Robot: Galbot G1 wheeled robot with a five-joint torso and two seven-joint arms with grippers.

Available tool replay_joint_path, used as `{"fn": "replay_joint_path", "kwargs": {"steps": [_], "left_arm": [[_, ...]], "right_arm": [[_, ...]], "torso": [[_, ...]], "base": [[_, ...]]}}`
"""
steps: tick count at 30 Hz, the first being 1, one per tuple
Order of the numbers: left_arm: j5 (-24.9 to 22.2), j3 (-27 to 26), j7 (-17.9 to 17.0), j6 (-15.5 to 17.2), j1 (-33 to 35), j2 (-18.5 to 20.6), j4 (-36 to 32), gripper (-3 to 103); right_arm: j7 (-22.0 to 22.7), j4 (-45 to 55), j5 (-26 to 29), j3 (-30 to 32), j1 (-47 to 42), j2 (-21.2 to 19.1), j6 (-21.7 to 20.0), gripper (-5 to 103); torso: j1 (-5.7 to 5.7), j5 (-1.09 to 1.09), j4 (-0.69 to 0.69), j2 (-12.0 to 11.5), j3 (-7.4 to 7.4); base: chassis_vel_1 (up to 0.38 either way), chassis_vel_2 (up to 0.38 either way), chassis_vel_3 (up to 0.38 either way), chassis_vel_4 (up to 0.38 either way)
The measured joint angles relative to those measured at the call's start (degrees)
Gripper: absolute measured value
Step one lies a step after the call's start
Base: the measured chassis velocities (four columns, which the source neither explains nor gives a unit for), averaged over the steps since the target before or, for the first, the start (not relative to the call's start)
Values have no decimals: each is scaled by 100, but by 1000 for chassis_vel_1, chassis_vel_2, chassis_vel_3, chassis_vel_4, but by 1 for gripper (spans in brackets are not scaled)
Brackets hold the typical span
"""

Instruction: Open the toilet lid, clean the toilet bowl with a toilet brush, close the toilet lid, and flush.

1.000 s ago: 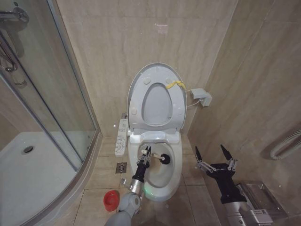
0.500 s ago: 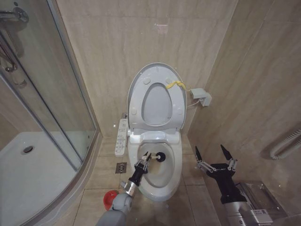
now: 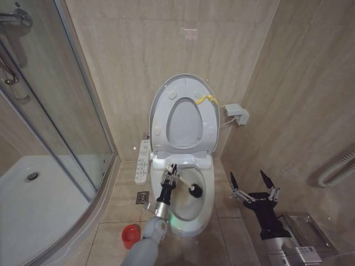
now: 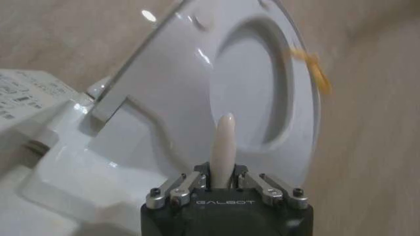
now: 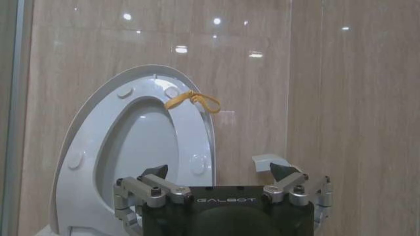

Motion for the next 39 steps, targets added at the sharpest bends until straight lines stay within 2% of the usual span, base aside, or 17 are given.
{"fn": "replay_joint_path", "kwargs": {"steps": [2,3,5,7,11,14,17,28,39], "left_arm": [[723,-125,68,-243,-30,38,330,22],[723,-125,68,-243,-30,38,330,22],[1270,-190,22,-415,-36,56,473,22],[1380,-206,-39,-454,-36,55,476,20],[1185,-149,-303,-417,-37,29,220,20],[794,-98,-519,-386,-147,-37,-10,20],[703,-102,-575,-392,-221,-76,-48,20],[669,-91,-452,-499,-479,-71,80,20],[467,25,-182,-537,-910,-133,464,20]], "right_arm": [[0,0,0,0,0,0,0,100],[0,0,0,0,0,0,0,100],[0,0,0,0,0,0,0,100],[0,0,0,0,0,0,0,100],[0,0,0,0,0,0,0,100],[0,0,0,0,0,0,0,100],[0,0,0,0,0,0,0,100],[0,0,0,0,0,0,0,100],[0,0,0,0,0,0,0,100]], "torso": [[0,0,1,0,0],[0,0,1,0,0],[-1,0,1,1,-1],[-1,1,1,0,0],[0,0,0,0,0],[0,1,-1,0,0],[0,2,-1,0,0],[0,2,1,0,0],[0,1,1,0,0]], "base": [[0,0,0,0],[0,0,0,0],[0,0,0,0],[0,0,0,0],[0,0,0,0],[0,0,0,0],[0,0,0,0],[0,0,0,0],[0,0,0,0]]}}
